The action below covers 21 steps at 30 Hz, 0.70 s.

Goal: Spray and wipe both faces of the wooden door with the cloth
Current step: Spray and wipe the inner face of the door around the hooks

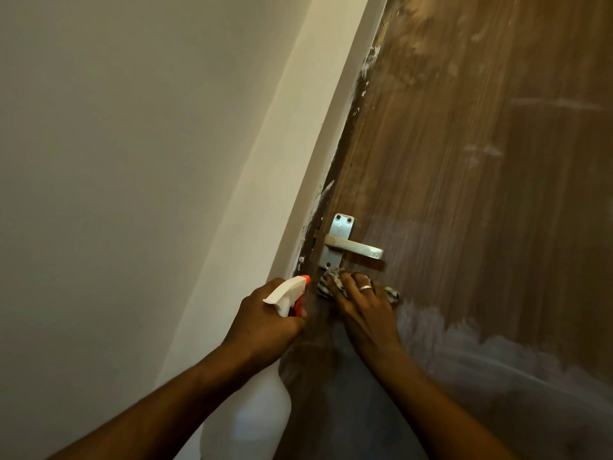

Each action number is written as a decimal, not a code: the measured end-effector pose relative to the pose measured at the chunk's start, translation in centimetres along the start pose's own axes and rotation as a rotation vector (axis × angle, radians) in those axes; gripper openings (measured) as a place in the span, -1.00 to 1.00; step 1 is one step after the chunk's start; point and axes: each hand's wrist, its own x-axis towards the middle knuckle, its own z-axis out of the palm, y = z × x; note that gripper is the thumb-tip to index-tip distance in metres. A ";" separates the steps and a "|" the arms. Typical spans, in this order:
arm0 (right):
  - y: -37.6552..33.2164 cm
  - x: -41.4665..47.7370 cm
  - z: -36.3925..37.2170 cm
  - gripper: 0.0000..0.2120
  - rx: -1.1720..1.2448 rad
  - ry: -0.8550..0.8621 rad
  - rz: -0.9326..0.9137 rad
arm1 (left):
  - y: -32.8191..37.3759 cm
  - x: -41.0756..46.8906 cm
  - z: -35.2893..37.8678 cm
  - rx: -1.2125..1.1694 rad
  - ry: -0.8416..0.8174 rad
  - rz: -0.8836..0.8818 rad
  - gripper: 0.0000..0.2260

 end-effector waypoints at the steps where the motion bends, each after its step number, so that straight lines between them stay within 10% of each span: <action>1: -0.2 0.0 0.1 -0.46 -0.012 -0.002 0.025 | -0.1 0.0 -0.1 -0.004 0.001 -0.003 -0.58; 11: -2.3 3.0 -0.7 -0.50 0.073 -0.322 -0.013 | 0.6 -0.6 0.5 0.005 0.014 -0.002 -0.52; 17: 0.2 8.5 -5.7 -0.57 0.097 -0.060 -0.117 | 1.7 -1.7 0.3 -0.033 0.016 0.008 -0.54; 21: 3.0 6.9 -4.6 -0.61 -0.004 -0.180 -0.272 | 2.3 -2.3 0.1 -0.030 0.013 0.008 -0.56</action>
